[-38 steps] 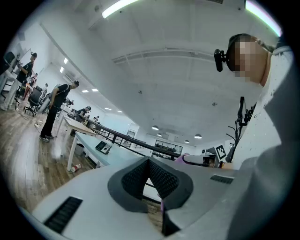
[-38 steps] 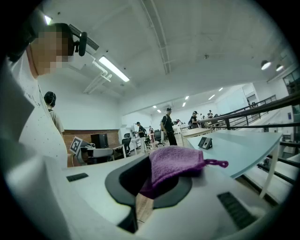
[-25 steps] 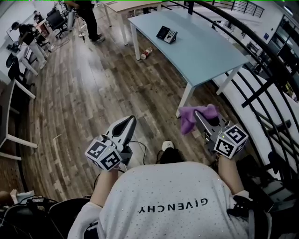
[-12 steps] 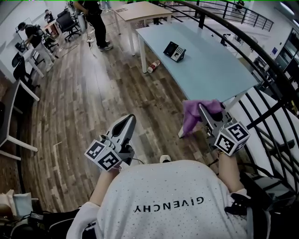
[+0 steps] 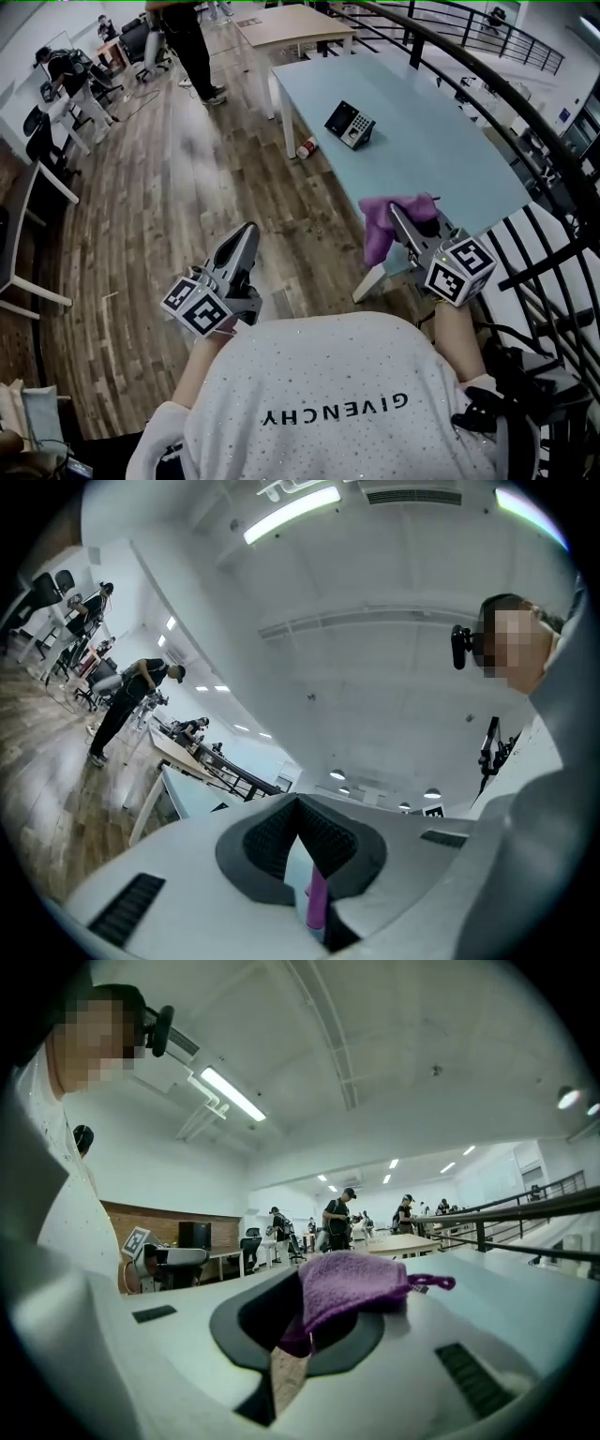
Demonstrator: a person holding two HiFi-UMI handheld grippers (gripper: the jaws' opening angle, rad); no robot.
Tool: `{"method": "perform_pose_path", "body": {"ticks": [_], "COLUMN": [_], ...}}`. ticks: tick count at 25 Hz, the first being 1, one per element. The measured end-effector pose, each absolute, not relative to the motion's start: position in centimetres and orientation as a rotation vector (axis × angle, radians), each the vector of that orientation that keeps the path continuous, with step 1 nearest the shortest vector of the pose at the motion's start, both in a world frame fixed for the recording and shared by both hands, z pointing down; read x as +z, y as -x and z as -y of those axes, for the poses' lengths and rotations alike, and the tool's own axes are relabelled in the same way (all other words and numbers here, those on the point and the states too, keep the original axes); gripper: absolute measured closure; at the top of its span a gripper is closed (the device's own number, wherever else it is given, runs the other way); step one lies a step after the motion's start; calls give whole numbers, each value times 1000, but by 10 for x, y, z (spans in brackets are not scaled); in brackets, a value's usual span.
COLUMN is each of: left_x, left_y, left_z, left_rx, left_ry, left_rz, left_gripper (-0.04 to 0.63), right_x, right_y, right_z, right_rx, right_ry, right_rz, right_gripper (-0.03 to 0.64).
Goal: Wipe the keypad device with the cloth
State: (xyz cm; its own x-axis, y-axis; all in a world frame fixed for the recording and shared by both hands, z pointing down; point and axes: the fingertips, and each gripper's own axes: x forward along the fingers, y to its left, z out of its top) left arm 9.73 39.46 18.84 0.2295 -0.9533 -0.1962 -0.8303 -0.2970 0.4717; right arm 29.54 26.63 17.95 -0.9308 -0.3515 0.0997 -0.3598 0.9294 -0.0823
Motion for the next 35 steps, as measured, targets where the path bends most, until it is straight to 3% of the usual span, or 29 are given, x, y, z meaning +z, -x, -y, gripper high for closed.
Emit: {"method": "perform_pose_path", "body": {"ticks": [18,35], "left_x": [235,227], "left_y": [-73,84], "left_z": [-268,-38], "left_rx": [-502,-369], "left_ry": [-2238,-2446], "left_rz": [1497,1116], "left_gripper": [595,595], "right_x": [255,256], "right_y": [-262,-106], "right_z": [-166,9], "right_rx": [423,427], "right_ry": [-666,-1072], "right_rz": [2909,2755], "right_gripper": [598,598]}}
